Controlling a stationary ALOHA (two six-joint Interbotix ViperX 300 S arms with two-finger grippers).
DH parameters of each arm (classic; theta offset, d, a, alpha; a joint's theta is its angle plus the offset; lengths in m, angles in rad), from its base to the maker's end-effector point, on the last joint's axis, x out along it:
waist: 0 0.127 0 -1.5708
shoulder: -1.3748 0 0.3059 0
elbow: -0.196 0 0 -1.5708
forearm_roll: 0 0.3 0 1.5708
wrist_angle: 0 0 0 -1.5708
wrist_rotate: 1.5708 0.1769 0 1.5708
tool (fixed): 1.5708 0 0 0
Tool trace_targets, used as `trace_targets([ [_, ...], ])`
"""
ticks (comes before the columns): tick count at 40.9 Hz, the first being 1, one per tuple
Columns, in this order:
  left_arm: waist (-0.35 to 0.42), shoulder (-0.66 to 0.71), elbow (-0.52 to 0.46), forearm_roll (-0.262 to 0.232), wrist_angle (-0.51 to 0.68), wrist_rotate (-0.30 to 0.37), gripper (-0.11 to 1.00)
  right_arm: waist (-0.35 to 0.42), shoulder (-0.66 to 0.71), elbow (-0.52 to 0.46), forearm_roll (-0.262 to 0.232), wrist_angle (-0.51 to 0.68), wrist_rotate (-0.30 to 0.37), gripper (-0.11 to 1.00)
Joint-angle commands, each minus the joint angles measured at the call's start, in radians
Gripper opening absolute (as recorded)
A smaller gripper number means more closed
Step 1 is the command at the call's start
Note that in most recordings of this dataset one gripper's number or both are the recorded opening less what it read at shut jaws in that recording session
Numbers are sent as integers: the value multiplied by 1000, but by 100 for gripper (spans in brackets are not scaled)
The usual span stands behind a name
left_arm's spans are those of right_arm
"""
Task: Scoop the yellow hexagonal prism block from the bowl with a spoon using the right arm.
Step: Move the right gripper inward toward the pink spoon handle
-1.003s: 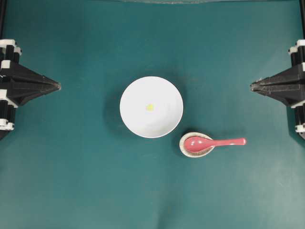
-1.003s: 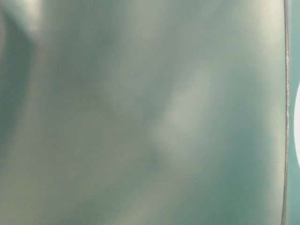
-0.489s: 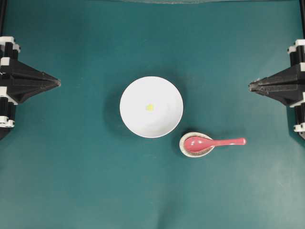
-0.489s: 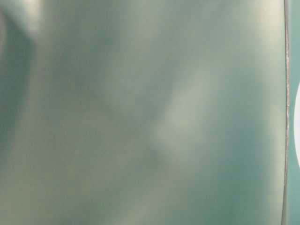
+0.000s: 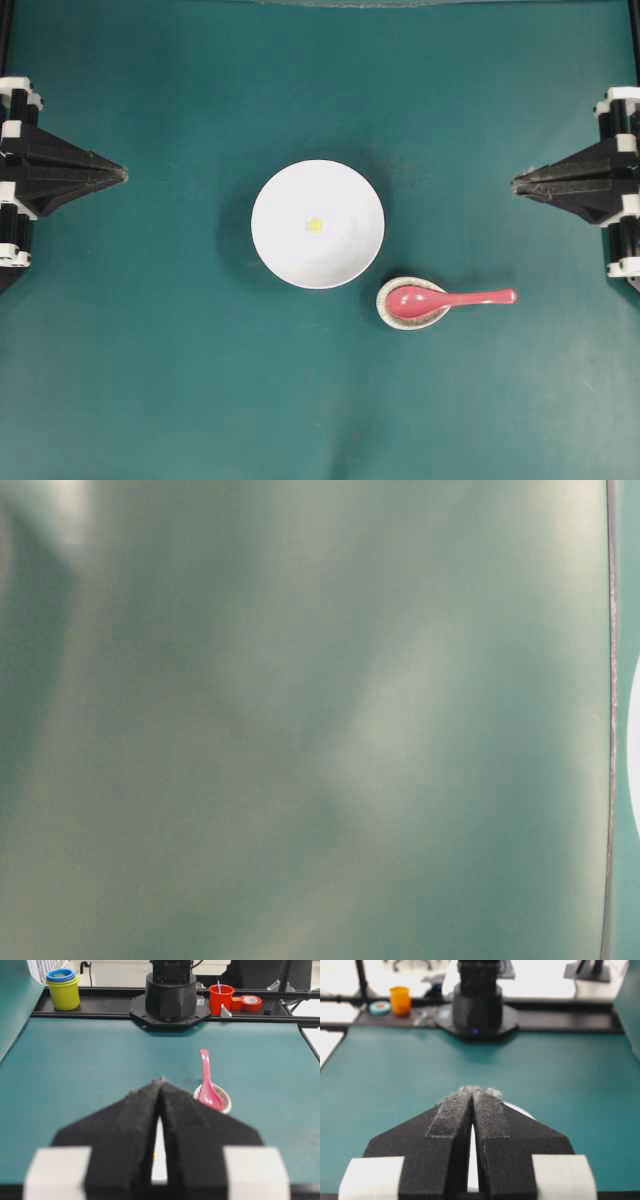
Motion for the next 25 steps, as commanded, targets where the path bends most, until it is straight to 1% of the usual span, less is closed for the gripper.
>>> trace_targets([
  [1, 2, 5, -26, 3, 3, 0, -1, -2, 20, -18, 5, -6, 2, -1],
  [10, 2, 5, -26, 3, 12, 0, -1, -2, 63, -12, 20, -8, 9, -1],
  [20, 2, 8, -25, 2, 12, 0, -1, 5, 130, -6, 21, -18, 31, 0],
  [23, 2, 9, -25, 2, 12, 0, -1, 11, 147, -5, 21, -29, 32, 5],
  [25, 2, 11, -25, 3, 12, 0, -1, 15, 160, -6, 23, -37, 34, 12],
])
